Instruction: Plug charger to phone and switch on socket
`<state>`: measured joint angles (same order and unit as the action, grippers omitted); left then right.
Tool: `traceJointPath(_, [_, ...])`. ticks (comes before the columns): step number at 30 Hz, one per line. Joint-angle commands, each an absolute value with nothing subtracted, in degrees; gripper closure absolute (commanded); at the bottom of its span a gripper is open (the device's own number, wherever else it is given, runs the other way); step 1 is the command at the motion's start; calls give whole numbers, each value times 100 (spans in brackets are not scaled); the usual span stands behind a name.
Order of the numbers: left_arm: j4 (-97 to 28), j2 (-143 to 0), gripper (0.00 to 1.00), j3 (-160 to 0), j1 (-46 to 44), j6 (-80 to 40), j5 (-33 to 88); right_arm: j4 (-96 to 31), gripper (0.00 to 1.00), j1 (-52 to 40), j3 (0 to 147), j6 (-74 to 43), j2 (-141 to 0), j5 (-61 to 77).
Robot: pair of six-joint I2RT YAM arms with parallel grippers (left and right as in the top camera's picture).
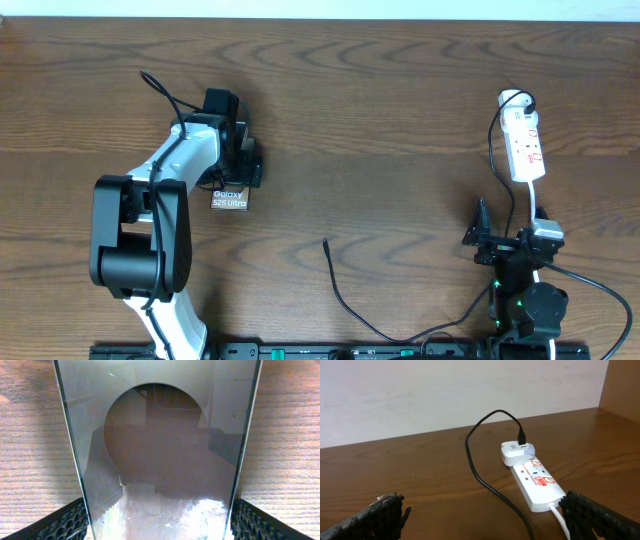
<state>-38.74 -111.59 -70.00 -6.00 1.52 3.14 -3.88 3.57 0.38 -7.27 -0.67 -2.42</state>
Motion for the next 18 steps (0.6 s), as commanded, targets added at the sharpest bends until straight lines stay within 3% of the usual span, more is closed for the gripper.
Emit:
traceJointPath(1, [-3938, -11310, 12, -6807, -580, 191, 82, -410, 1, 329, 34, -812, -27, -285])
traceJointPath(18, [-3935, -11310, 17, -6807, -580, 189, 82, -410, 1, 329, 34, -812, -27, -285])
